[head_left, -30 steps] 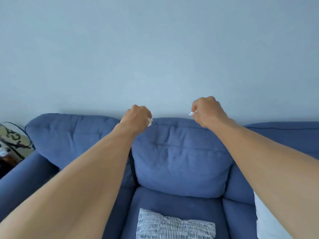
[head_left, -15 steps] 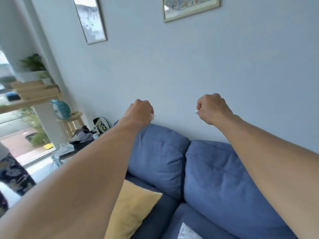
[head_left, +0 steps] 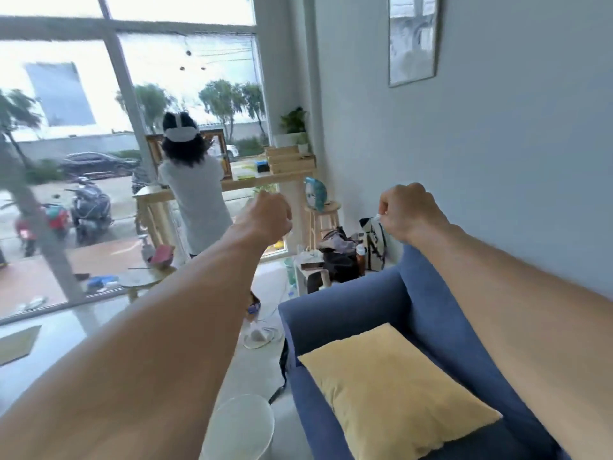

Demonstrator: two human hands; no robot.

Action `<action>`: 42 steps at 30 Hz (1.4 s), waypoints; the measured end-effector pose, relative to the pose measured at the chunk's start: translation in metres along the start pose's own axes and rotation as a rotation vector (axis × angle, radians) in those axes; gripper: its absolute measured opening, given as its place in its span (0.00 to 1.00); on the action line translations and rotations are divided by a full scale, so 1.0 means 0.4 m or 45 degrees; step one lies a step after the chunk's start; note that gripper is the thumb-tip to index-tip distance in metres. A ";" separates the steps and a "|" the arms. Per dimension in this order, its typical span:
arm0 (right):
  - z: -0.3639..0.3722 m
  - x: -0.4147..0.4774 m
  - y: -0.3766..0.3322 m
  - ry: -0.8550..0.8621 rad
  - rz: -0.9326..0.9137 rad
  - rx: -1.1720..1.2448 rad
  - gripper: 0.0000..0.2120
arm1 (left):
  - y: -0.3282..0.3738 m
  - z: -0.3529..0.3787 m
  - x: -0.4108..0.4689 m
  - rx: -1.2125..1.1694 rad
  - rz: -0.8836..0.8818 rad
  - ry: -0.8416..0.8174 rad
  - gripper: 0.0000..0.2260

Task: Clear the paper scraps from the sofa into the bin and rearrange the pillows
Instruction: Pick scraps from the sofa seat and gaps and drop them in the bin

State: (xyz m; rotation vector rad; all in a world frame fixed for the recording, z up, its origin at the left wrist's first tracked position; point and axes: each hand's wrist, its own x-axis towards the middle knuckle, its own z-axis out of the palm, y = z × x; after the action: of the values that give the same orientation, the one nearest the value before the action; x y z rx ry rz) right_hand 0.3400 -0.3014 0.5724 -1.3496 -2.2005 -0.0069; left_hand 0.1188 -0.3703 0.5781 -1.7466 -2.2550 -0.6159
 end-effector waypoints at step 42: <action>1.032 0.512 -0.622 -0.122 -0.515 0.259 0.03 | -1.024 0.459 0.173 0.106 -0.522 0.118 0.10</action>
State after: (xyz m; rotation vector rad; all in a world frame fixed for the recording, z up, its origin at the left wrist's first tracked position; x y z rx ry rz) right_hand -0.1212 -0.1400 0.3842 -0.7963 -2.4435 0.1296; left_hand -0.2788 -0.3104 0.3667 -1.1964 -2.5478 -0.6503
